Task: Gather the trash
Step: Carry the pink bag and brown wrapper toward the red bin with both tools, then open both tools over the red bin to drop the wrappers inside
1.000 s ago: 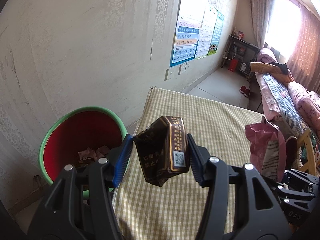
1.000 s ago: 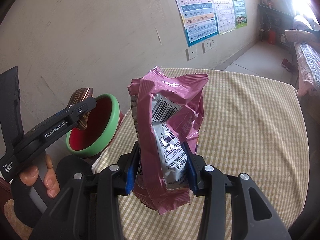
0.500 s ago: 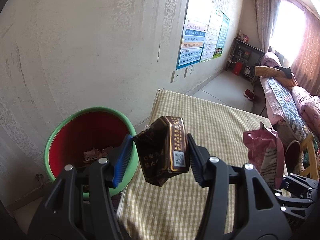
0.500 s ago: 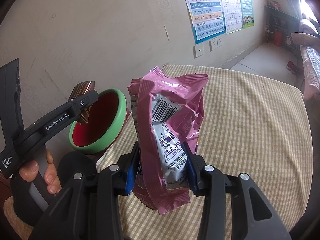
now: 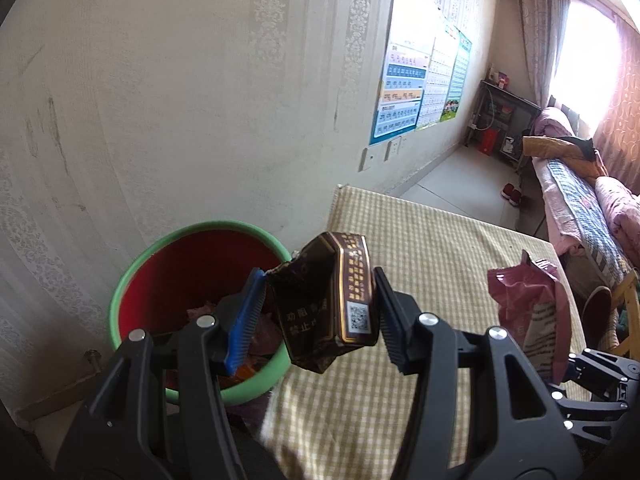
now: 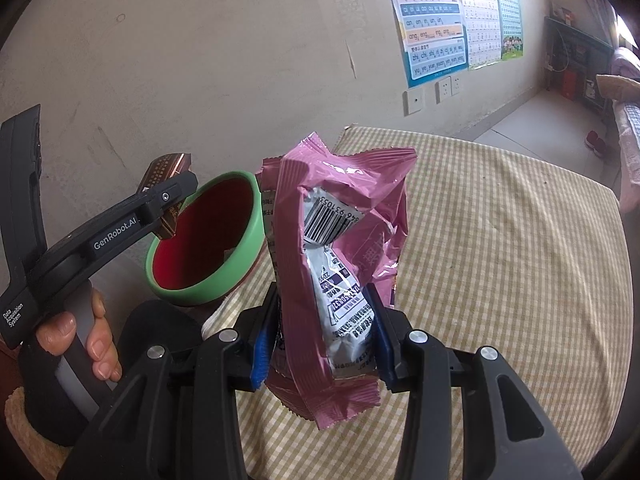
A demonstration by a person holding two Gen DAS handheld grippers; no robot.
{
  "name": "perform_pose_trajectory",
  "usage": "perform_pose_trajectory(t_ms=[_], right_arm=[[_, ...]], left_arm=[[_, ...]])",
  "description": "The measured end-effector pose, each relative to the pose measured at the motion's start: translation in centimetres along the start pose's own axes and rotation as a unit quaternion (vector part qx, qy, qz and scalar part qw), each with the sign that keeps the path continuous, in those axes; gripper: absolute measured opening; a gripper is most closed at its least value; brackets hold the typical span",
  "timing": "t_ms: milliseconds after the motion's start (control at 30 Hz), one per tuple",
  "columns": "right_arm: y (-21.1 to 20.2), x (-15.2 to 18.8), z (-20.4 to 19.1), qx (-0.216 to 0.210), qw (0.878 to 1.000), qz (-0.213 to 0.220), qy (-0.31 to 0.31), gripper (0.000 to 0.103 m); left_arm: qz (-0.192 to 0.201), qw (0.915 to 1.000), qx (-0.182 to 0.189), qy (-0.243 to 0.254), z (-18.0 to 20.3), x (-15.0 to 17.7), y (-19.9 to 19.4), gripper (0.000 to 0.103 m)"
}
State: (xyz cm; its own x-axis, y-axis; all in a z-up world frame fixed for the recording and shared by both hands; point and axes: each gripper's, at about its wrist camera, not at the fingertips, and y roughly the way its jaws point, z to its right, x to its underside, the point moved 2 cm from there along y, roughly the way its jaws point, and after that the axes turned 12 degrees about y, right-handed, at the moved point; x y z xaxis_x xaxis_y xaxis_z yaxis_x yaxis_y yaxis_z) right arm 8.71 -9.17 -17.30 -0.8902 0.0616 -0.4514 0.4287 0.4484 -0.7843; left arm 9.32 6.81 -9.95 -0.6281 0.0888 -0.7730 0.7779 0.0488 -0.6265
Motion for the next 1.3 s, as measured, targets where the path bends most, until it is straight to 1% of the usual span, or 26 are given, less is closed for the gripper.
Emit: perform_pose_trajectory(t_ms=[167, 333, 633, 1067, 1300], right_arm=[[0.9, -0.2, -1.3, -0.011, 1.000, -0.005, -0.012, 0.041], [1.8, -0.1, -2.7, -0.019, 0.999, -0.012, -0.024, 0.041], [3.3, 0.0, -4.3, -0.024, 0.999, -0.026, -0.036, 0.041], [5.4, -0.9, -5.9, -0.036, 0.998, -0.036, -0.044, 0.041], [6.1, -1.4, -6.7, -0.044, 0.997, -0.042, -0.049, 0.041]], left_arm=[[-0.003, 0.9997, -0.023, -0.010, -2.1, 0.3, 0.0, 0.052], [-0.007, 0.9990, -0.038, -0.020, -3.8, 0.7, 0.1, 0.052], [-0.020, 0.9982, -0.047, -0.030, -5.8, 1.6, 0.6, 0.052], [-0.043, 0.9961, -0.065, -0.041, -8.7, 2.8, 2.2, 0.052], [-0.052, 0.9949, -0.078, -0.036, -9.9, 3.0, 2.9, 0.052]])
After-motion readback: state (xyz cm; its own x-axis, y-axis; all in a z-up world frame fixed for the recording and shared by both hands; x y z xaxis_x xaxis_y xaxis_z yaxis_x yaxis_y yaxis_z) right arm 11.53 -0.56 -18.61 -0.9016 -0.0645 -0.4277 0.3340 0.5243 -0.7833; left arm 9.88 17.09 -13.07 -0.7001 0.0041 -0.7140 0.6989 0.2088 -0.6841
